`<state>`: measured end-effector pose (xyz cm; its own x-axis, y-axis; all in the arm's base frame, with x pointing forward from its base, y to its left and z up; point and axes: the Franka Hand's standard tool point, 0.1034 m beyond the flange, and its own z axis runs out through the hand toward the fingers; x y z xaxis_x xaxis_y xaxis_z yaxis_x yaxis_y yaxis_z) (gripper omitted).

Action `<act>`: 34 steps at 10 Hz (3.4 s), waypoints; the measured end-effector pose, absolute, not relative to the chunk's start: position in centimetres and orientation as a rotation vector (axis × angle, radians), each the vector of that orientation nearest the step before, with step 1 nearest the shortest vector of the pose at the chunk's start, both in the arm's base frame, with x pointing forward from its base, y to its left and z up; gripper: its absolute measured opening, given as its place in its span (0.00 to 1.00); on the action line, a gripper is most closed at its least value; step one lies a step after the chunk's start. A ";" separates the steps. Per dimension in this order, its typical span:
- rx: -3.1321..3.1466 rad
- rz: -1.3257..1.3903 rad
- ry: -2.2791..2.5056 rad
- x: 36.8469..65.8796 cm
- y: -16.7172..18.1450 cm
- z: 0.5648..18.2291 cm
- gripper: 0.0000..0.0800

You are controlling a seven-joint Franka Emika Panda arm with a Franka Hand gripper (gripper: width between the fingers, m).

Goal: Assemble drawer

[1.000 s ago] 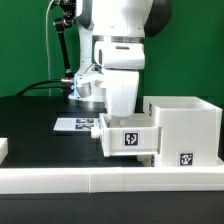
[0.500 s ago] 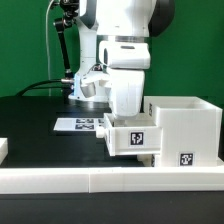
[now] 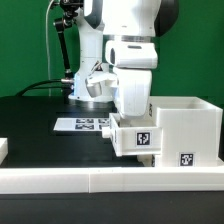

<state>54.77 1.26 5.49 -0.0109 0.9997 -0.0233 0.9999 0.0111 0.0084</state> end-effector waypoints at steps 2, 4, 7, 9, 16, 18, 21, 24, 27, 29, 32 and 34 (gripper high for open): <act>2.186 -0.016 2.225 54.8 1.4 5.5 0.06; 2.189 -0.017 2.222 54.7 1.3 5.4 0.06; 2.190 -0.015 2.220 54.8 1.5 5.5 0.34; 2.182 -0.007 2.218 55.0 1.6 6.1 0.73; 2.152 -0.047 2.196 57.4 -2.1 10.9 0.81; 2.150 -0.049 2.207 57.3 -2.1 10.7 0.81; 2.181 0.120 2.335 57.3 -4.7 8.3 0.81; 2.249 0.233 2.368 58.4 -6.2 6.9 0.81; 2.310 0.239 2.348 58.5 -4.6 5.7 0.81; 2.326 0.241 2.345 58.5 -3.4 5.6 0.81; 2.322 0.241 2.351 58.5 -3.0 5.5 0.81; 2.323 0.240 2.351 58.5 -3.0 5.5 0.81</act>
Offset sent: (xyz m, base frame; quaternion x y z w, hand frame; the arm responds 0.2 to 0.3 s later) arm 0.0000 0.0000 0.0000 0.0000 0.0000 0.0000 1.0000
